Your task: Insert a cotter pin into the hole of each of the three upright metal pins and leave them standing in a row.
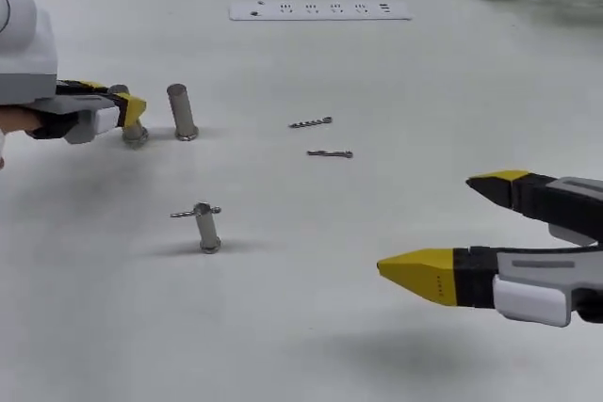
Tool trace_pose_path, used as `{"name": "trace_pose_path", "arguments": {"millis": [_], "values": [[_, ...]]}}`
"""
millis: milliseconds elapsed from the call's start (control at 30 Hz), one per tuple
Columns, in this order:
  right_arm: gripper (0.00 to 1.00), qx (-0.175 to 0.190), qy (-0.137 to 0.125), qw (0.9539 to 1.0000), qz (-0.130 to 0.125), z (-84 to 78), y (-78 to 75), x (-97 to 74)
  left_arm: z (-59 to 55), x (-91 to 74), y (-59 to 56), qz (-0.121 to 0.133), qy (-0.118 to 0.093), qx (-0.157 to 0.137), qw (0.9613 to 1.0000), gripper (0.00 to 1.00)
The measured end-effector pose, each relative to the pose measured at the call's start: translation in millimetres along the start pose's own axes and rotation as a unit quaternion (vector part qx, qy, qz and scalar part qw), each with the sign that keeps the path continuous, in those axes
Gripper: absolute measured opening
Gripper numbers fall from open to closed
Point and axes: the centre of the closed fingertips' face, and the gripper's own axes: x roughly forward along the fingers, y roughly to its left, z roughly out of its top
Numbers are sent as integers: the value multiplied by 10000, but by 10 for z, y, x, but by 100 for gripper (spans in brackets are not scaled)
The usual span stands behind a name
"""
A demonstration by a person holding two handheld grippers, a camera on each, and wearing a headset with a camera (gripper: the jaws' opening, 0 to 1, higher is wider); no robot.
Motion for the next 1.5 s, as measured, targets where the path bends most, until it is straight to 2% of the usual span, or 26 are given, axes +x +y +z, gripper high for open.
{"name": "trace_pose_path", "arguments": {"millis": [233,333,433,533,567,600,633,800,967,1000,1133,1233,1267,1333,1400,1500], "values": [[86,-26,-43,10000,13,27,3,-26,226,-267,-223,-375,-215,325,9985,10],[86,-56,-60,10000,38,41,13,-34,347,-416,-420,-622,-256,525,9963,10],[86,-61,-93,9999,74,51,35,-34,424,-514,-572,-698,-279,569,9955,10],[86,-97,-113,9998,131,55,75,-32,486,-616,-835,-901,-265,888,9916,10],[86,-112,-124,9998,141,59,85,-33,500,-638,-901,-938,-277,902,9911,10],[86,-126,-139,9997,168,69,100,-33,510,-585,-890,-1012,-293,948,9899,10],[86,-135,-144,9996,186,75,110,-36,523,-587,-938,-1049,-306,965,9893,10],[86,-226,-199,9992,248,115,150,-64,579,-653,-1306,-1309,-381,1174,9837,10],[86,-297,-218,9988,309,97,181,-103,531,-661,-1623,-1546,-360,1175,9803,10],[86,-301,-217,9988,318,85,187,-114,515,-637,-1658,-1584,-327,1131,9803,10],[86,-320,-173,9987,356,40,221,-147,378,-579,-1882,-1721,-262,1035,9793,10],[86,-330,-147,9986,378,9,235,-166,264,-549,-2017,-1767,-186,1108,9778,10],[86,-330,-143,9986,384,2,238,-172,213,-589,-2079,-1765,-135,1159,9774,10],[86,-317,-154,9986,382,-12,238,-182,137,-588,-2167,-1798,-94,1188,9765,10],[86,-317,-149,9986,390,-23,249,-184,81,-554,-2197,-1856,-68,999,9775,10],[86,-318,-144,9986,394,-47,268,-189,17,-536,-2253,-1880,-49,939,9777,10]]}}
